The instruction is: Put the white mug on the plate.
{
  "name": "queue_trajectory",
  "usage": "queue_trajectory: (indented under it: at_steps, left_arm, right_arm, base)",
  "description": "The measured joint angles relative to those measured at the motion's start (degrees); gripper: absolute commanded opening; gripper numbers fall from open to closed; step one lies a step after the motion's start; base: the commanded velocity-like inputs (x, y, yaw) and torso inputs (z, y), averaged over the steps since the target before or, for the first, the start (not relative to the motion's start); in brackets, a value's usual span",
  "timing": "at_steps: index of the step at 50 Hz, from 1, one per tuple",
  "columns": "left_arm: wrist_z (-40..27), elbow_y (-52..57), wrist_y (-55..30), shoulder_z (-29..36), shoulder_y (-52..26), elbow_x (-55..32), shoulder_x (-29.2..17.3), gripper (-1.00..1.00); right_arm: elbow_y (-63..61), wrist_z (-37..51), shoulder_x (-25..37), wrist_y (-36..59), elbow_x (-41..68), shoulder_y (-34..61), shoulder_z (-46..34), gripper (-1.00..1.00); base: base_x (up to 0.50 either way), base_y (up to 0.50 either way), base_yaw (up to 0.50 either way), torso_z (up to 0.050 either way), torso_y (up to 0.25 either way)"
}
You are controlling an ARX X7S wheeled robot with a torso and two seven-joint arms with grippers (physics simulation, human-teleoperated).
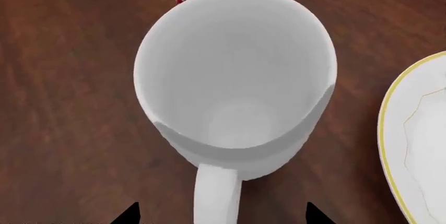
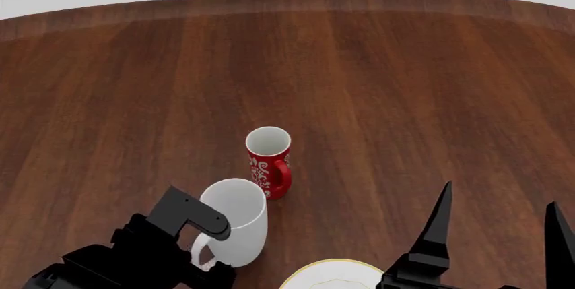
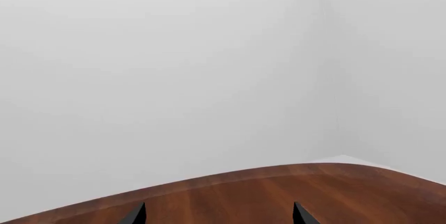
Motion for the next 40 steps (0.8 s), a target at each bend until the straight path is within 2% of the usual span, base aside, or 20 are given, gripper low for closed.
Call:
queue_trajectory:
  at_steps: [7,8,30,40]
  left_arm:
    - [0.1,-0.1,0.0,0.4,0.1,-0.4,0.0,1.0]
    - [0.1,-0.1,0.1,0.4,0.1,-0.5,0.0,-1.0]
    - [-0.9,0.2,0.2,0.6,0.2,-0.9,-0.3,-1.0]
    - [-3.3,9.2,-3.8,1.0,1.8,-1.4,-3.2,-1.0]
  right_arm:
    - [0.1,0.1,0.0,-0.1,0.0,0.0,-0.1,1.0]
    - [0.1,0.1,0.0,-0.1,0.0,0.0,-0.1,1.0]
    - [-0.4,0.6,0.4,-0.3,0.1,-0.6,-0.3,1.0]
    - [-1.2,0.9,0.6,-0.3,0.1,-1.1,-0.3,1.0]
  base:
    - [0.0,0.0,0.0,0.0,0.0]
    - [0.0,0.0,0.0,0.0,0.0]
    - [0.0,0.0,0.0,0.0,0.0]
    - [0.0,0.0,0.0,0.0,0.0]
